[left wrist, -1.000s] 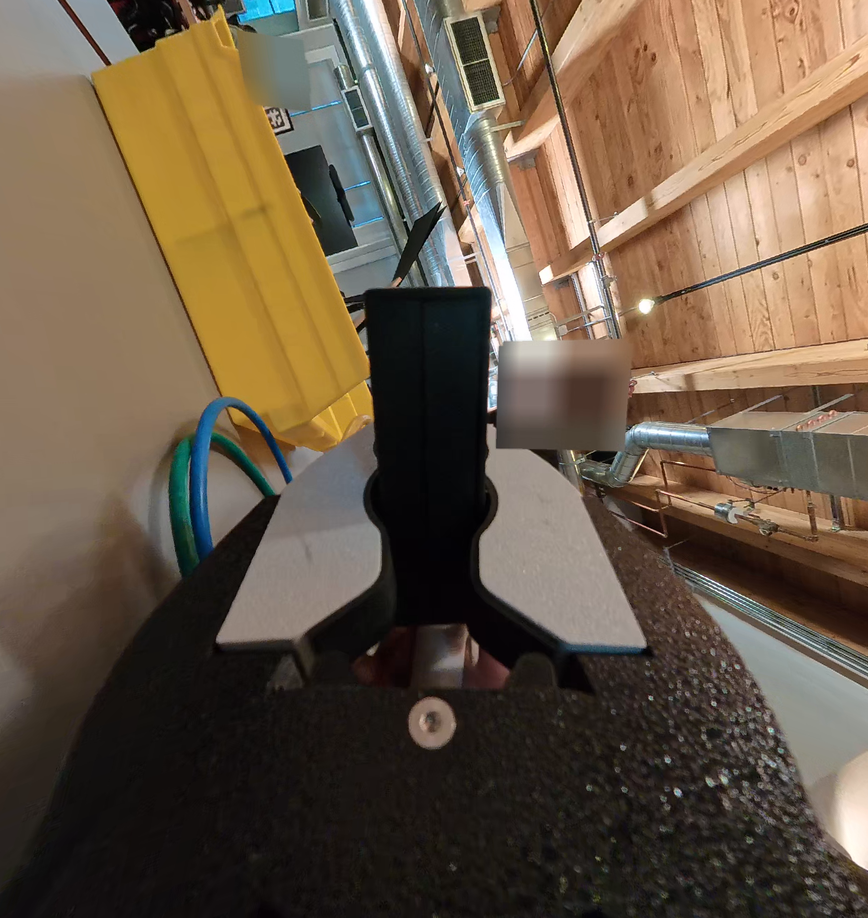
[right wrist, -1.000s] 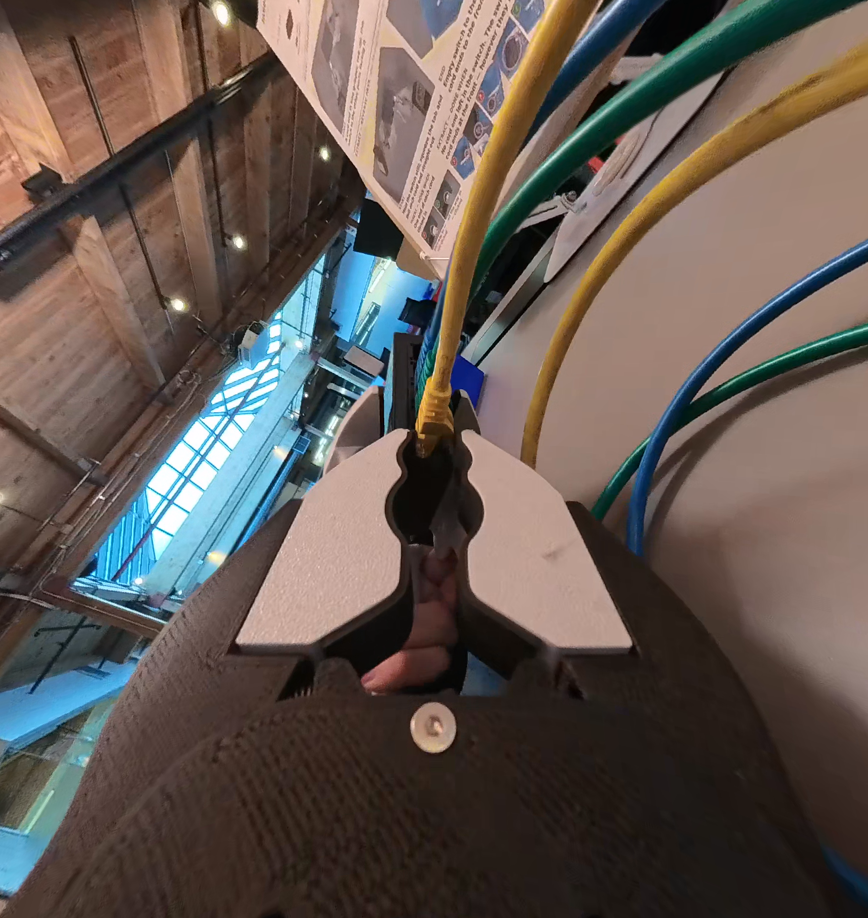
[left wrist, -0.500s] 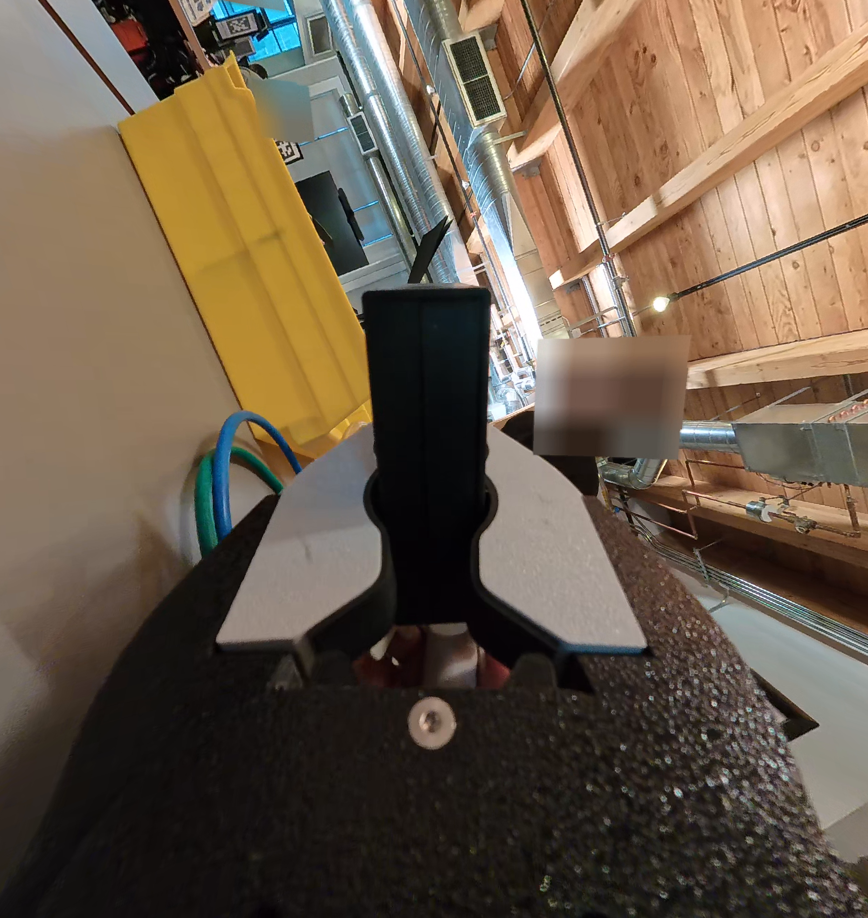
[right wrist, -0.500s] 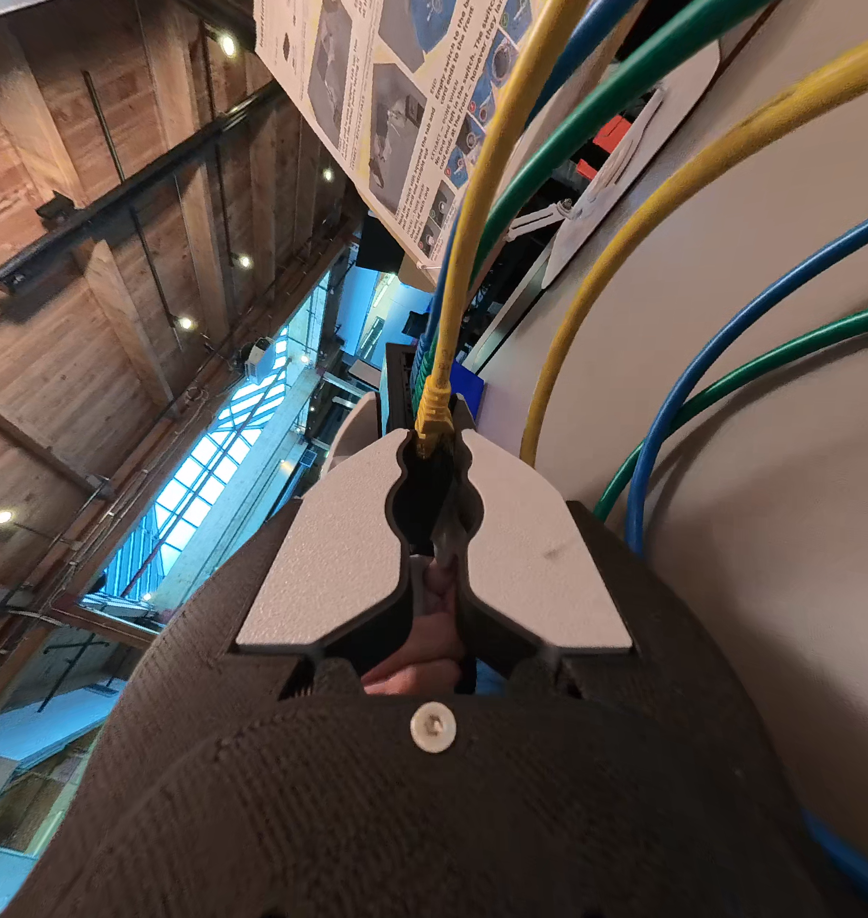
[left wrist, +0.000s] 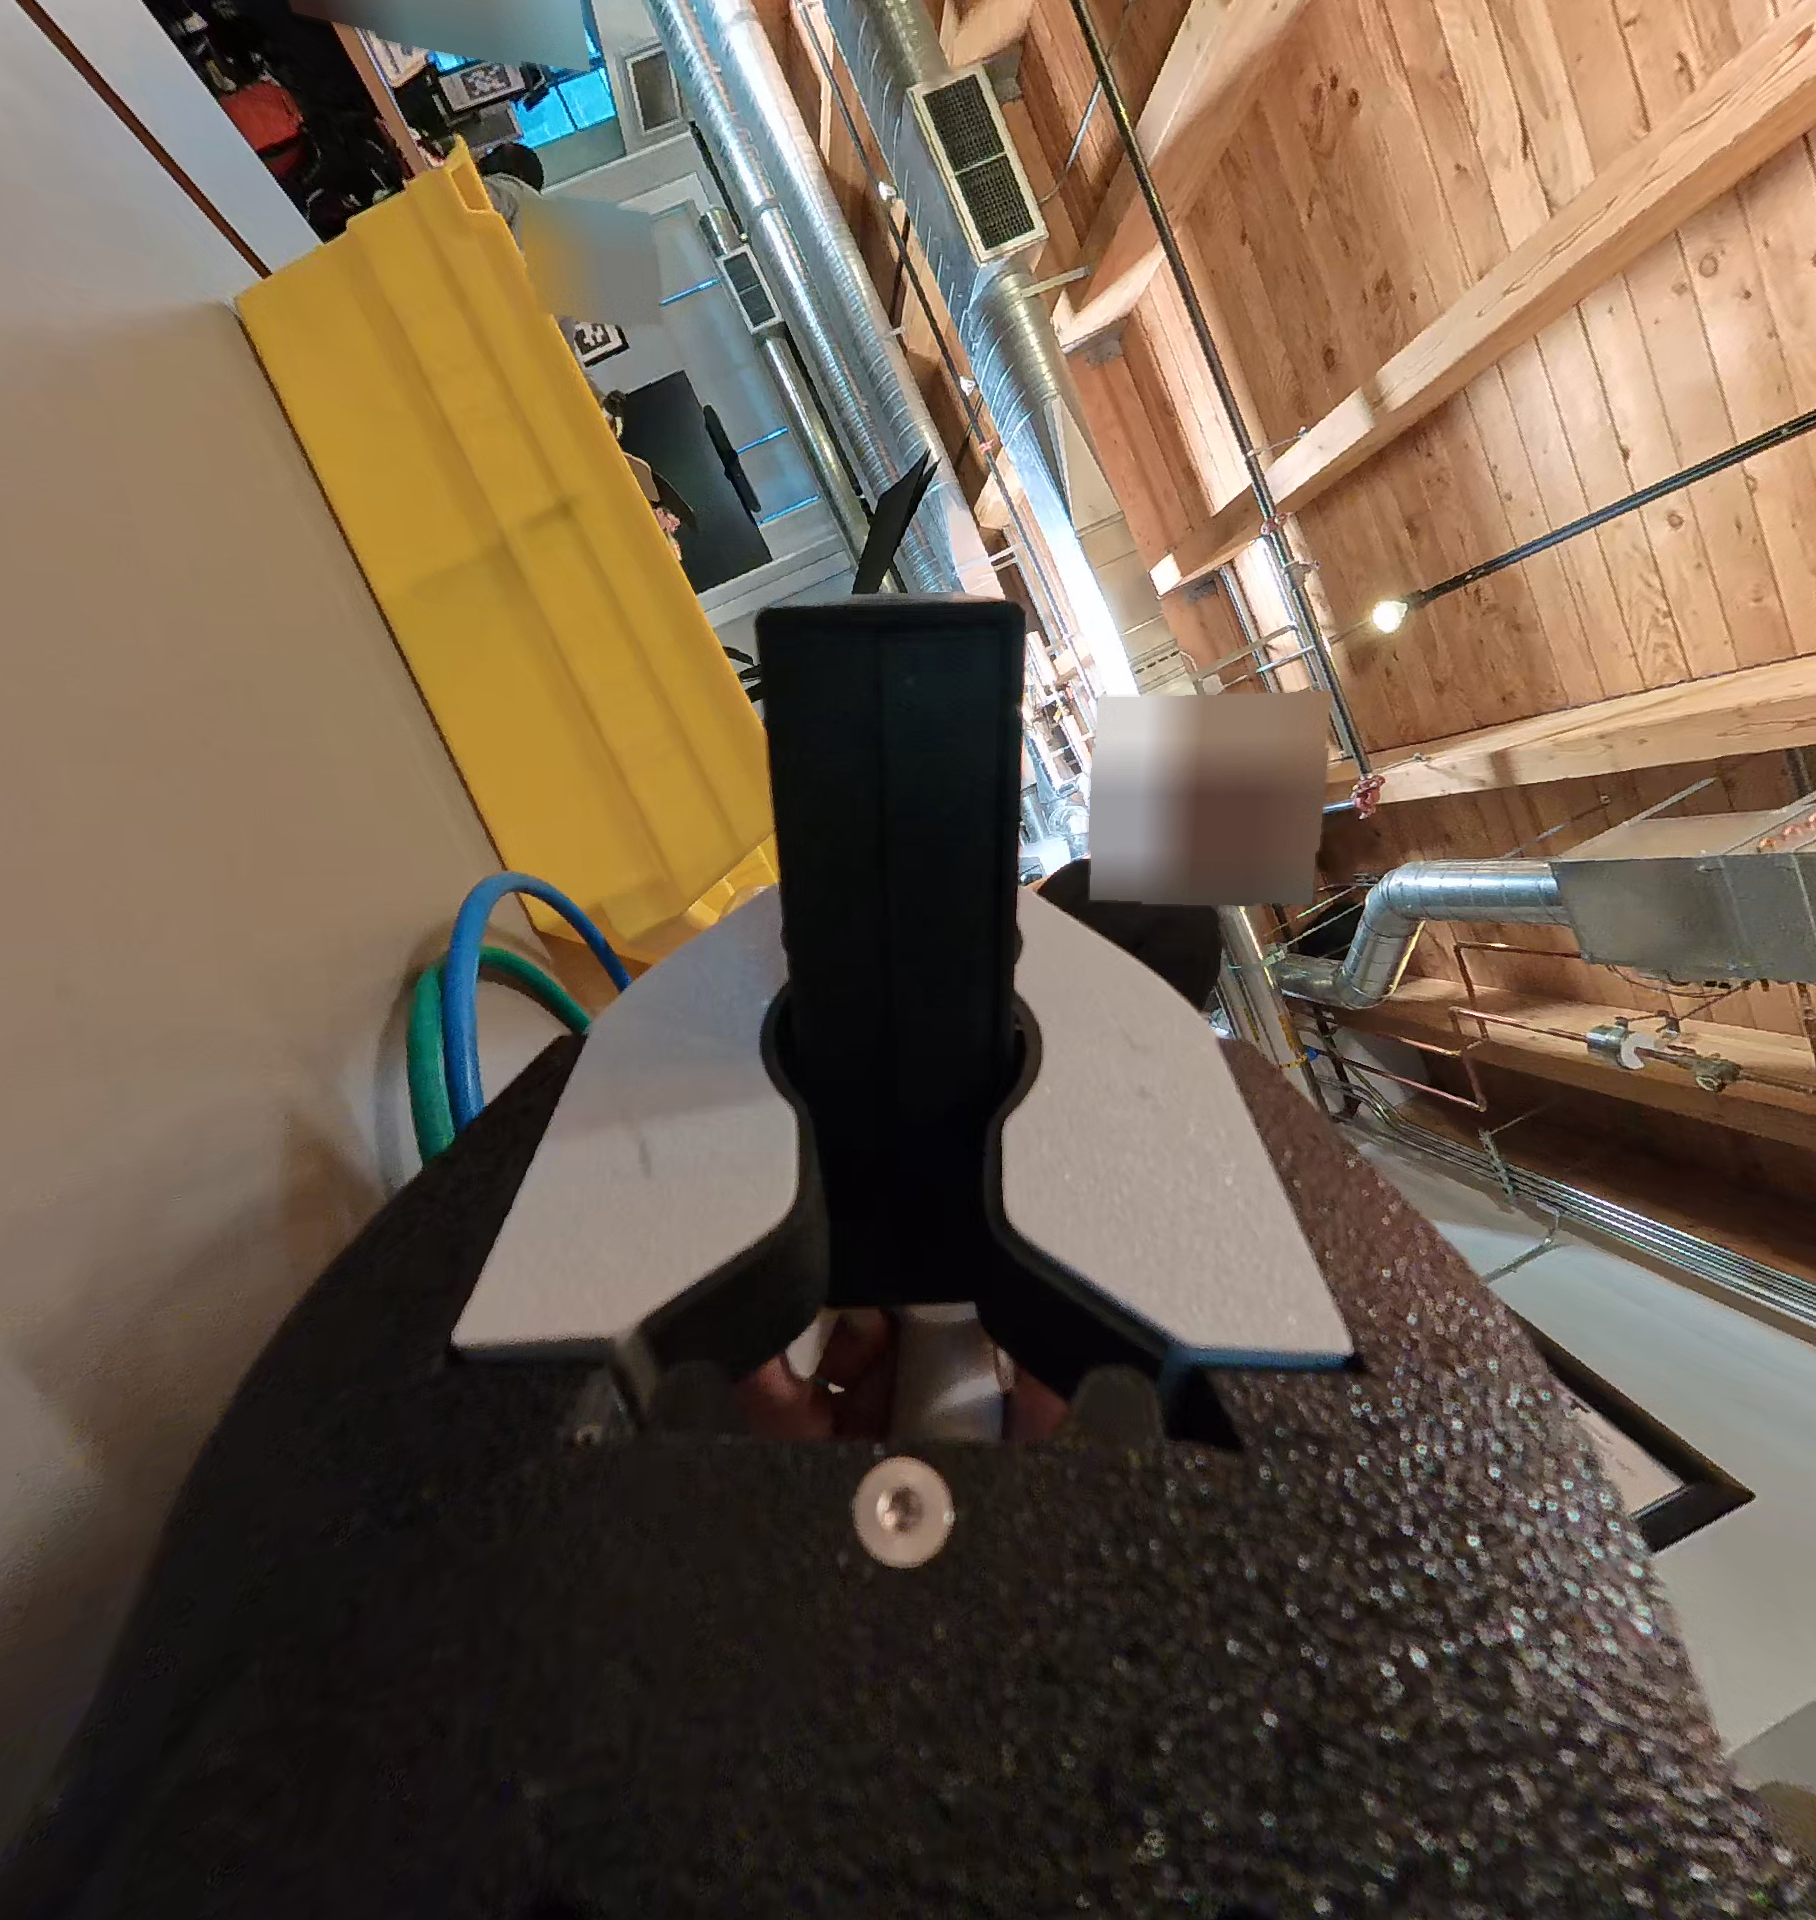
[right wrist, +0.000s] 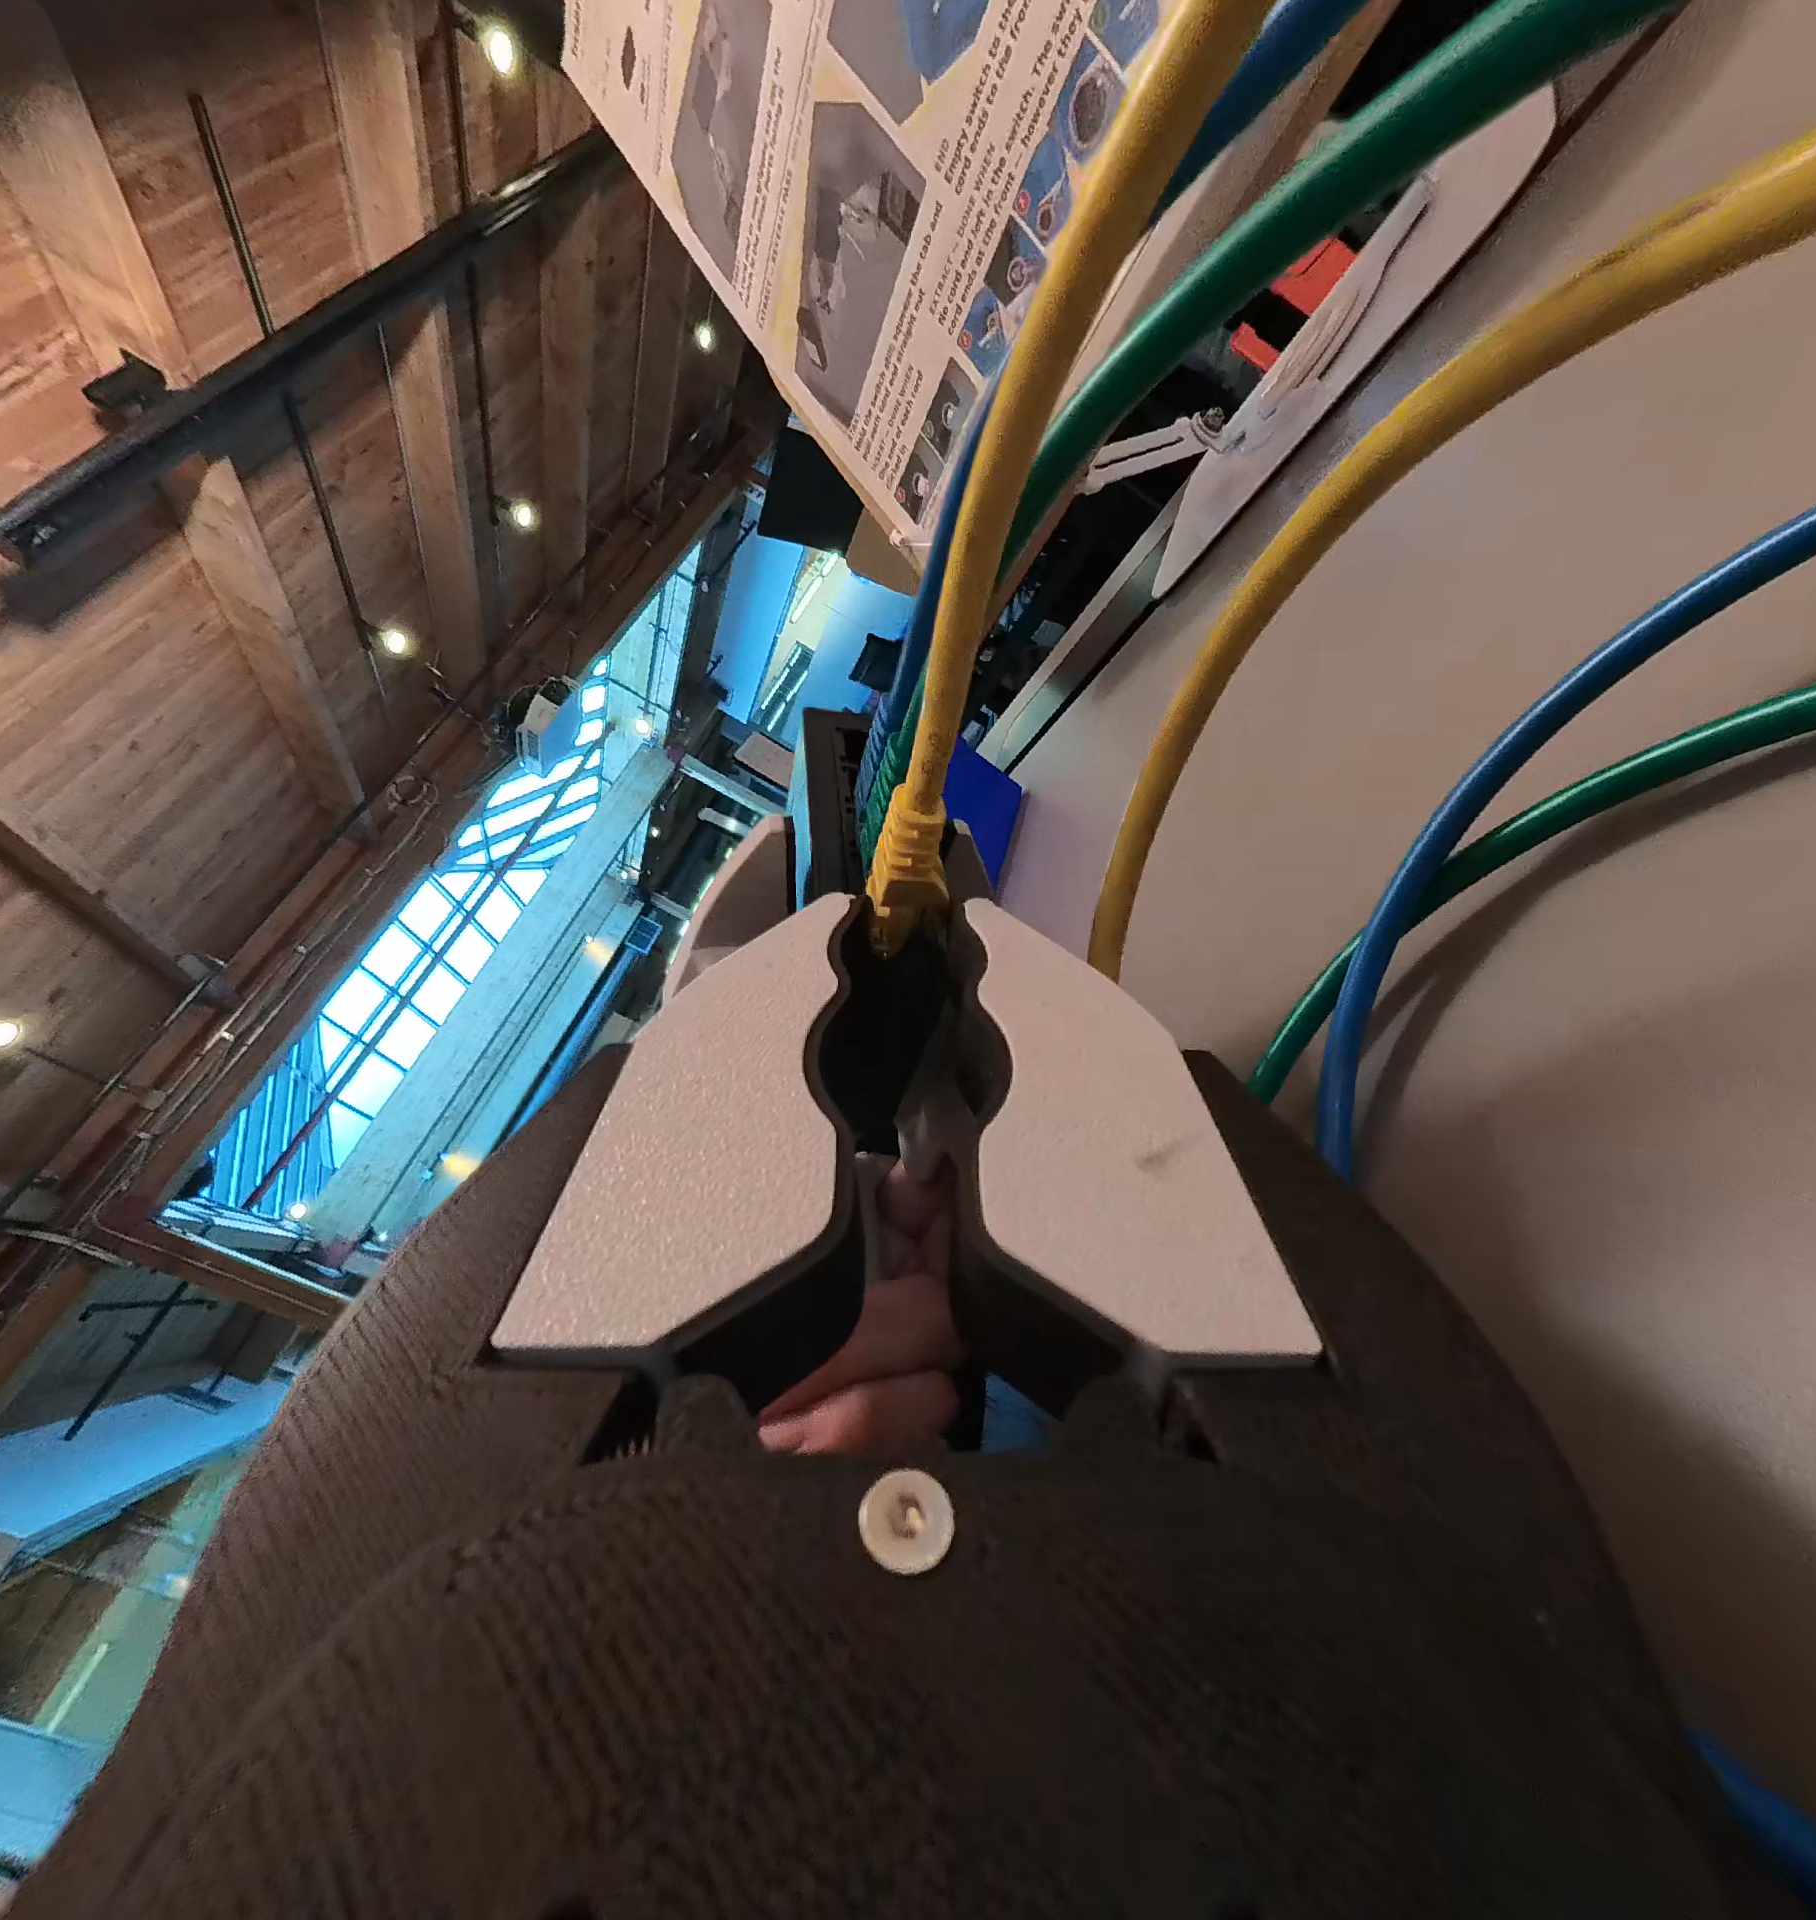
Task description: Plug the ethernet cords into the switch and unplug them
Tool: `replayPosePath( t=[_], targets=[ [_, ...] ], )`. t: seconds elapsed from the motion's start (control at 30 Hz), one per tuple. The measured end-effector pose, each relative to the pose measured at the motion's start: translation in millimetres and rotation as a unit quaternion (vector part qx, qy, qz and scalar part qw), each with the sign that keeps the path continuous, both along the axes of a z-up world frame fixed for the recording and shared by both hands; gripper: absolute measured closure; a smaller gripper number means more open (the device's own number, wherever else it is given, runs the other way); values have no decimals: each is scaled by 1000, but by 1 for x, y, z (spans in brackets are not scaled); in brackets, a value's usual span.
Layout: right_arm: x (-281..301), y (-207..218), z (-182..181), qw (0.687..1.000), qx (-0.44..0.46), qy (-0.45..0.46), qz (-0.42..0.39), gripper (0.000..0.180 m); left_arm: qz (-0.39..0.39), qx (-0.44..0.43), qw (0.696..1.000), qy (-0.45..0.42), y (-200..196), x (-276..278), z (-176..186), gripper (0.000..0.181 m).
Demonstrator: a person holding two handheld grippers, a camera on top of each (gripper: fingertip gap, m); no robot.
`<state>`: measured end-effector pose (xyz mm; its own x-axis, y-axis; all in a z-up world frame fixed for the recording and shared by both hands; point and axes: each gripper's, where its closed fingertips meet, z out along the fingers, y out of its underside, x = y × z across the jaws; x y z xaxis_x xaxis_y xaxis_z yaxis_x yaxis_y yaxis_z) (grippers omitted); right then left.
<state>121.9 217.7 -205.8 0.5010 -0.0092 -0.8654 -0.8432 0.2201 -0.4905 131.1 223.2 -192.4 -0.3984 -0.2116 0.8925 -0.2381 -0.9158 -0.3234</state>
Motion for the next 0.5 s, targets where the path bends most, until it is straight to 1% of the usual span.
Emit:
replayPosePath(
  t=[0.13,0.27,0.5],
  targets=[
    [-1,2,1,1000,-11,-19,10,165,-2,-6,1000,-9,2,-1,1,151],
    [-3,2,6,999,9,-22,27,165,1,30,999,-29,1,-3,7,151],
    [-4,1,10,998,17,-41,42,165,-6,59,997,-45,-2,-4,9,151]
  ],
)
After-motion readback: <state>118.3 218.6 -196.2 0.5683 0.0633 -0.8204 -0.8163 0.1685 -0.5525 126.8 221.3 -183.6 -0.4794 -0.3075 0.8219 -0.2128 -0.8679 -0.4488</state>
